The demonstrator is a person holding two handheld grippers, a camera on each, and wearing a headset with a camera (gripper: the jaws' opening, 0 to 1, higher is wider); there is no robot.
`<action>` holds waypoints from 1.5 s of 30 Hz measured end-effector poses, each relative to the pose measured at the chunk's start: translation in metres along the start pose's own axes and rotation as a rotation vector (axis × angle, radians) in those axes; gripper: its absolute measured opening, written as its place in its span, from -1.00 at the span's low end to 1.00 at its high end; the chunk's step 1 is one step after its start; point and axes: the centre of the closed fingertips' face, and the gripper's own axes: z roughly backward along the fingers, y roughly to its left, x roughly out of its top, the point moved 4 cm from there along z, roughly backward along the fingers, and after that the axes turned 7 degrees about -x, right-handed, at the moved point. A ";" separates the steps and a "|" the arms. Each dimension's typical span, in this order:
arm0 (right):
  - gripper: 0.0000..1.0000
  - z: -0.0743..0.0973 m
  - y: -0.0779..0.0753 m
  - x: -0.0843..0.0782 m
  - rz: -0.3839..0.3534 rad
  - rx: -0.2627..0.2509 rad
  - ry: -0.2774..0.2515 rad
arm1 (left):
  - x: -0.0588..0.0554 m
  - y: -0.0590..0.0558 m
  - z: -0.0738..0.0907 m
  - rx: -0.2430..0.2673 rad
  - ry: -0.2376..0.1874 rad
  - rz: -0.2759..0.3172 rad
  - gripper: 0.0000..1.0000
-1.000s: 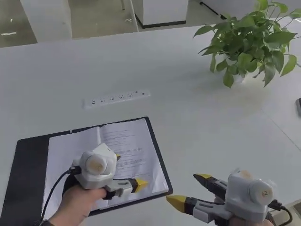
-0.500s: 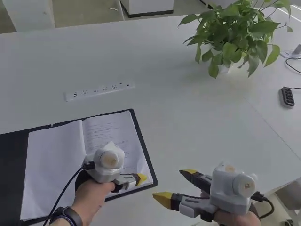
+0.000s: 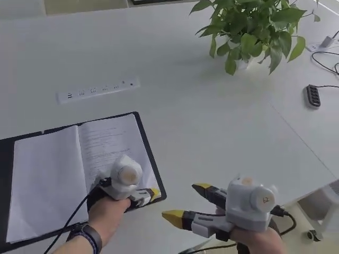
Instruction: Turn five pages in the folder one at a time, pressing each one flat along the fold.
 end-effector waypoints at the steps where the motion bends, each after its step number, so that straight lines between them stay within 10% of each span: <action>1: 0.41 -0.001 0.000 0.001 -0.005 0.002 -0.004 | 0.000 0.000 0.001 0.000 -0.004 0.003 0.46; 33: 0.34 -0.033 -0.008 0.006 0.000 0.095 0.033 | 0.000 0.012 0.008 -0.012 -0.026 0.047 0.19; 45: 0.15 -0.078 -0.021 0.020 -0.175 0.117 -0.017 | -0.002 0.015 0.011 -0.014 -0.057 0.078 0.07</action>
